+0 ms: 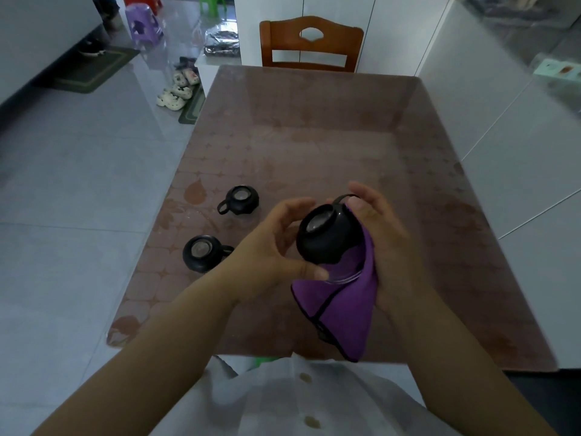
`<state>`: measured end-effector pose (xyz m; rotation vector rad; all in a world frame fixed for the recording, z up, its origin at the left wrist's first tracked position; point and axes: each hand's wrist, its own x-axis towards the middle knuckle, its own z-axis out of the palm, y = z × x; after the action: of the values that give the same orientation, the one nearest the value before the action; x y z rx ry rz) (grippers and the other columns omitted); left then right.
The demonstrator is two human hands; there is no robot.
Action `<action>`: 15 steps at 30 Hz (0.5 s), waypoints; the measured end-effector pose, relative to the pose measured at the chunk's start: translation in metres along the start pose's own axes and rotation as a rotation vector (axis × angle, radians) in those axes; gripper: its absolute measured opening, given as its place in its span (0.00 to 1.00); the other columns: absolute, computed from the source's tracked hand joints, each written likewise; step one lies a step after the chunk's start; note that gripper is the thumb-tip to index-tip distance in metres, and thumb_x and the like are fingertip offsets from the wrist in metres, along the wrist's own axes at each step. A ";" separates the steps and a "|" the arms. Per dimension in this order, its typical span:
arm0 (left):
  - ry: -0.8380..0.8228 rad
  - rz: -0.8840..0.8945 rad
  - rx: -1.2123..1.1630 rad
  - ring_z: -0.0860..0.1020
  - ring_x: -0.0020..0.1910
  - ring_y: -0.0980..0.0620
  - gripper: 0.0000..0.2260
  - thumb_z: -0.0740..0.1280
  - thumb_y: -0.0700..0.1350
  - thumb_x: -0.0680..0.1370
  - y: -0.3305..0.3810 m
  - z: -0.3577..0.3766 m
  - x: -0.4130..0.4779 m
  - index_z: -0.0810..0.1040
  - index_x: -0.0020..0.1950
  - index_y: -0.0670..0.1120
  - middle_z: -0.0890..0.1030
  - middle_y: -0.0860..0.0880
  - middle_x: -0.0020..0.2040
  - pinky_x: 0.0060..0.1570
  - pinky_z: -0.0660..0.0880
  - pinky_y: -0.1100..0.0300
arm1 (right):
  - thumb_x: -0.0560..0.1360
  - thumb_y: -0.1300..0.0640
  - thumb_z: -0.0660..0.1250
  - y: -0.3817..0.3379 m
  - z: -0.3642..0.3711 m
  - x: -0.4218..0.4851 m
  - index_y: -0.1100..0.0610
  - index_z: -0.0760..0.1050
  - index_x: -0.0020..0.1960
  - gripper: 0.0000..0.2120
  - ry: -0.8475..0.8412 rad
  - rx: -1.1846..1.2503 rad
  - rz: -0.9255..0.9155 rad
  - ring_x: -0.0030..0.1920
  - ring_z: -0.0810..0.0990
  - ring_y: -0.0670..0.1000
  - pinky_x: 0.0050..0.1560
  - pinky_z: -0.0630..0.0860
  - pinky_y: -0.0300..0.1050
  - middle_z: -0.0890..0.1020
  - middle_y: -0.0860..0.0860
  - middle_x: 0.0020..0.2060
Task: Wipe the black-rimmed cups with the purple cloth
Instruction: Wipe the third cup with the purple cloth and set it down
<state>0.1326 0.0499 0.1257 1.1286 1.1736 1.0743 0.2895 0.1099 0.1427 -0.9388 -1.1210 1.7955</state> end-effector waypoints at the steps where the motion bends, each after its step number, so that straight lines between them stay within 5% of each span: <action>1: 0.049 -0.013 0.071 0.76 0.63 0.53 0.36 0.79 0.39 0.60 -0.002 0.000 0.001 0.69 0.63 0.53 0.76 0.52 0.63 0.63 0.74 0.53 | 0.64 0.51 0.69 -0.001 0.000 0.000 0.52 0.73 0.60 0.24 0.022 0.001 -0.015 0.44 0.82 0.47 0.42 0.79 0.41 0.81 0.52 0.48; 4: 0.128 -0.037 0.102 0.80 0.53 0.61 0.27 0.76 0.46 0.61 0.001 0.005 -0.002 0.73 0.58 0.56 0.80 0.55 0.56 0.53 0.75 0.65 | 0.62 0.52 0.75 0.003 0.000 0.000 0.50 0.73 0.58 0.26 0.066 -0.066 -0.073 0.47 0.81 0.48 0.47 0.78 0.44 0.80 0.51 0.49; 9: 0.114 0.003 0.046 0.80 0.54 0.62 0.33 0.74 0.45 0.62 0.010 0.014 -0.011 0.70 0.66 0.55 0.79 0.57 0.59 0.50 0.78 0.67 | 0.57 0.44 0.74 0.013 0.003 -0.005 0.43 0.72 0.56 0.28 0.076 -0.238 -0.143 0.53 0.81 0.54 0.52 0.79 0.53 0.79 0.50 0.51; 15: 0.214 0.059 0.173 0.78 0.54 0.63 0.35 0.78 0.49 0.56 0.014 0.011 -0.011 0.72 0.62 0.57 0.78 0.58 0.58 0.50 0.78 0.67 | 0.65 0.46 0.74 0.008 0.011 -0.011 0.44 0.68 0.61 0.28 -0.039 -0.338 -0.194 0.54 0.79 0.45 0.51 0.78 0.40 0.77 0.48 0.57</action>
<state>0.1422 0.0403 0.1418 1.2093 1.4312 1.1781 0.2820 0.0935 0.1406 -0.9523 -1.5180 1.5006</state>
